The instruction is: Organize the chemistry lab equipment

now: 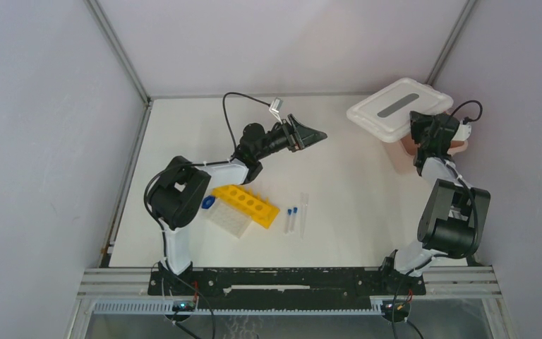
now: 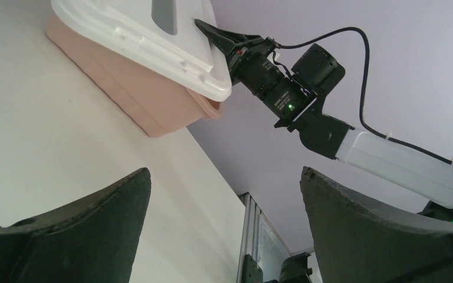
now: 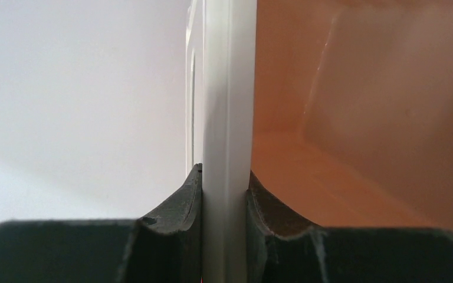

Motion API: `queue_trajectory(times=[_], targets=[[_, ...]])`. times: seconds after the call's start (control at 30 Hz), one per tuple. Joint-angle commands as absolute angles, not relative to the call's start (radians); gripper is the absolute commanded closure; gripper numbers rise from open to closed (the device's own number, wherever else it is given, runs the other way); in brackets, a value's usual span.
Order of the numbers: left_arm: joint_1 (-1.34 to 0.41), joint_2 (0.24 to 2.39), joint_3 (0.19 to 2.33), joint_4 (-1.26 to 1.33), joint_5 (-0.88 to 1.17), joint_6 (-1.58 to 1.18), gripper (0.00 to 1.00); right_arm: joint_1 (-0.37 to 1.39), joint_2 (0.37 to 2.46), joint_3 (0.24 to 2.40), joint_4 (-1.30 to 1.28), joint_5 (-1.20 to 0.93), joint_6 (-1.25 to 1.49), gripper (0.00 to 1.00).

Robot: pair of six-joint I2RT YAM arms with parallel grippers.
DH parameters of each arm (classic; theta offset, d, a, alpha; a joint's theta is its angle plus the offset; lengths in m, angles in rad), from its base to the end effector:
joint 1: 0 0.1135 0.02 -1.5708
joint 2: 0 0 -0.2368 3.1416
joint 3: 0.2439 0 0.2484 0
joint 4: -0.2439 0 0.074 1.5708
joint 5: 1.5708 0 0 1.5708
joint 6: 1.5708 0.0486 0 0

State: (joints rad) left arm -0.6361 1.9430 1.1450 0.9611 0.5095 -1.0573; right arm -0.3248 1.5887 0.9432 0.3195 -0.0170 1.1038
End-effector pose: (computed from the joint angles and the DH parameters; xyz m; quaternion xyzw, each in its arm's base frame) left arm 0.3336 -0.2758 0.2223 0.0570 0.6526 -0.6607 0.3666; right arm 0.3500 -0.1170 0.2139 0.5285 0.6171 0.2278 0.5367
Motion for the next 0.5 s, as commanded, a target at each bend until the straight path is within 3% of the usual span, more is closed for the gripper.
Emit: queue_trajectory(times=[0.0,0.47], targets=[[-0.630,1.887,1.198,0.975,0.538,-1.063,0.00,-0.302,1.543,0.899,0.336,-0.108,1.029,1.00],[-0.633,1.826,1.123,1.032,0.570,-1.184,0.00,-0.160,1.365,0.766,0.542,-0.163,1.071,1.00]])
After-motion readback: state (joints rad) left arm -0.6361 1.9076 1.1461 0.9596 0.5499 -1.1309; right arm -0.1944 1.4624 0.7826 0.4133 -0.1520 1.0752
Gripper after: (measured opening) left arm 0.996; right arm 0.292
